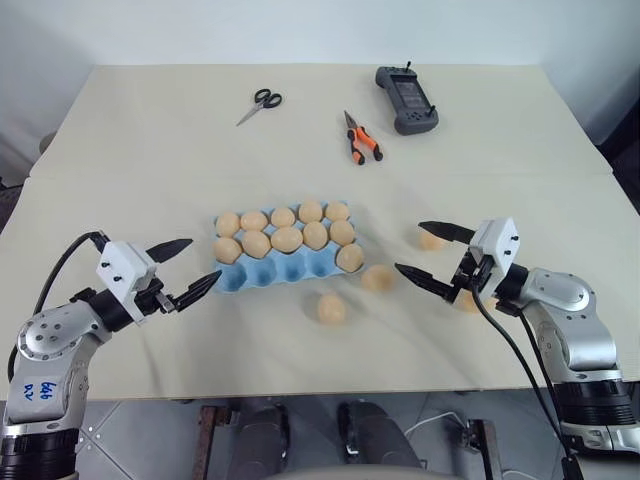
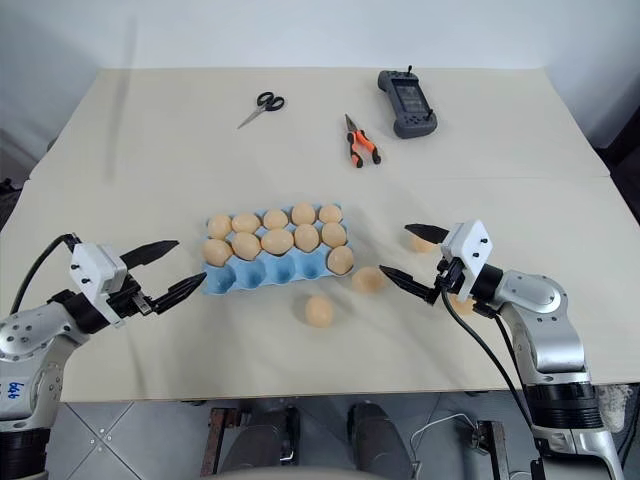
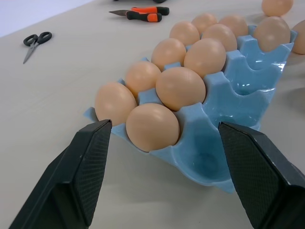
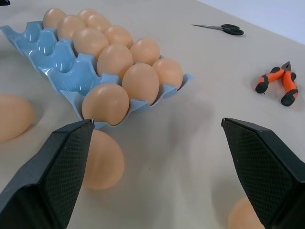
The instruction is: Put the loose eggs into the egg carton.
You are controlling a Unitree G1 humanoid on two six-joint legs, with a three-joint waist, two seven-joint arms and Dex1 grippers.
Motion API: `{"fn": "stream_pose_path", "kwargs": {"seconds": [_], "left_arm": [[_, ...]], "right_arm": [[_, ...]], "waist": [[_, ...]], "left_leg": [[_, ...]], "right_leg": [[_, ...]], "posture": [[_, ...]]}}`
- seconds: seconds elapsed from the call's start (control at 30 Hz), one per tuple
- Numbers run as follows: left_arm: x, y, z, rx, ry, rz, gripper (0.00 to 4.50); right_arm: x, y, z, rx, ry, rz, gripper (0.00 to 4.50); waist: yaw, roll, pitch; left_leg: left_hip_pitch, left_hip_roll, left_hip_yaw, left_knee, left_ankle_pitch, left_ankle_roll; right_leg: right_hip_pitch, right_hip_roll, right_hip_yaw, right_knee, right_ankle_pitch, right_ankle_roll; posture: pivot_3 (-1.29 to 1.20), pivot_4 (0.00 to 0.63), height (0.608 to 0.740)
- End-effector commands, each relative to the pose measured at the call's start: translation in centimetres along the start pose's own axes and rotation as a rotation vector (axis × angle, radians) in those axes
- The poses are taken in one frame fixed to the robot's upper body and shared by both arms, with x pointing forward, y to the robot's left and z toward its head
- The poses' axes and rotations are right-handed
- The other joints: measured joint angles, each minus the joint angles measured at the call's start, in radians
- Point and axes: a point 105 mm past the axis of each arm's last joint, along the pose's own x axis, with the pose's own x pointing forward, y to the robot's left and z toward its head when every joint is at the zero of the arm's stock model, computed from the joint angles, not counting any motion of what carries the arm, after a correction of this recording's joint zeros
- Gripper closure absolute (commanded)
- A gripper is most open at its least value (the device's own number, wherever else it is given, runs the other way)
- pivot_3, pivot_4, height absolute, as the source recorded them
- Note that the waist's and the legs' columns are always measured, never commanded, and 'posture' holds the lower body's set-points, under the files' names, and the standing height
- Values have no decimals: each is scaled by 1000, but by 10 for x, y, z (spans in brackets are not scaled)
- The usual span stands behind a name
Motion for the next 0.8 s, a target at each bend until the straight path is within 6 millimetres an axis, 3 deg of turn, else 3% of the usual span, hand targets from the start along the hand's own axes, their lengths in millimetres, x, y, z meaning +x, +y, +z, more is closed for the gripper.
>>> {"fn": "stream_pose_path", "kwargs": {"seconds": [0.03,0.27,0.57,0.8], "left_arm": [[2,-6,14,39,-35,-38,686],[15,-29,16,58,-31,-190,686],[41,-72,25,47,-85,-461,686],[50,-77,27,49,-98,-489,686]], "right_arm": [[-4,-3,14,-51,-34,-15,0],[-31,-13,11,-51,21,-97,0],[-97,-16,-21,15,261,-116,0],[-109,-14,-43,90,353,-66,0]], "waist": [[0,0,0],[11,0,0],[25,0,0],[12,0,0]], "left_leg": [[0,0,0,0,0,0],[0,0,0,1,0,0],[0,0,0,3,0,1],[2,0,3,7,1,2]], "right_leg": [[0,0,0,0,0,0],[0,0,0,0,0,0],[2,0,0,0,0,0],[3,1,2,4,0,0]], "posture": [[0,150,740],[0,150,740],[0,150,740],[0,150,740]]}}
